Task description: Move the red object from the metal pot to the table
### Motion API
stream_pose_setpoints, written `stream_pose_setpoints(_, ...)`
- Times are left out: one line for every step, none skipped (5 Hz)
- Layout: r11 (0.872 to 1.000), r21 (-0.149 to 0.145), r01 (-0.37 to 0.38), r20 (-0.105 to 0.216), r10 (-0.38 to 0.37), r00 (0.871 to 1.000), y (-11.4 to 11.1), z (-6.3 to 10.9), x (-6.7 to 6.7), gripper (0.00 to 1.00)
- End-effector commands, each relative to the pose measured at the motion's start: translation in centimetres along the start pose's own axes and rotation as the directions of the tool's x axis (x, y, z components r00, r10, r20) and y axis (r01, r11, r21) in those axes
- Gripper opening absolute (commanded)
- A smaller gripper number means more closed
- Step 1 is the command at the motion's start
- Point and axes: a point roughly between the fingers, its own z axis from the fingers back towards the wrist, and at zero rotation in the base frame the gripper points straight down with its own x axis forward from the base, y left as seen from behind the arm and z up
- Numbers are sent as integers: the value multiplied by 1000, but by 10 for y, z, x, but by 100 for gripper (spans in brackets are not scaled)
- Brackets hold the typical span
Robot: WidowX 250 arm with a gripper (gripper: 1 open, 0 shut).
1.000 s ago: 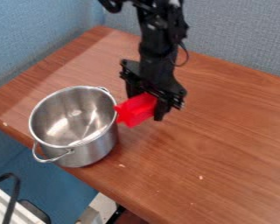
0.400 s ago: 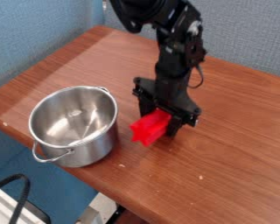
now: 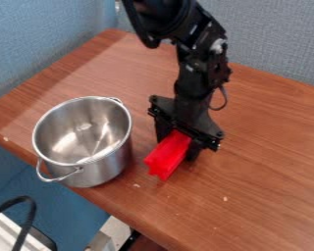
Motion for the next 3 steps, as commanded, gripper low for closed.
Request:
stream_pose_setpoints(999,2,38,13,-38,999,-7,6,9,0)
stream_pose_setpoints(998,-4,58,-9,-58,998,-9,6,5,0)
stream_pose_setpoints(997,-11,79,-26,-80,996,-11,6,1,0)
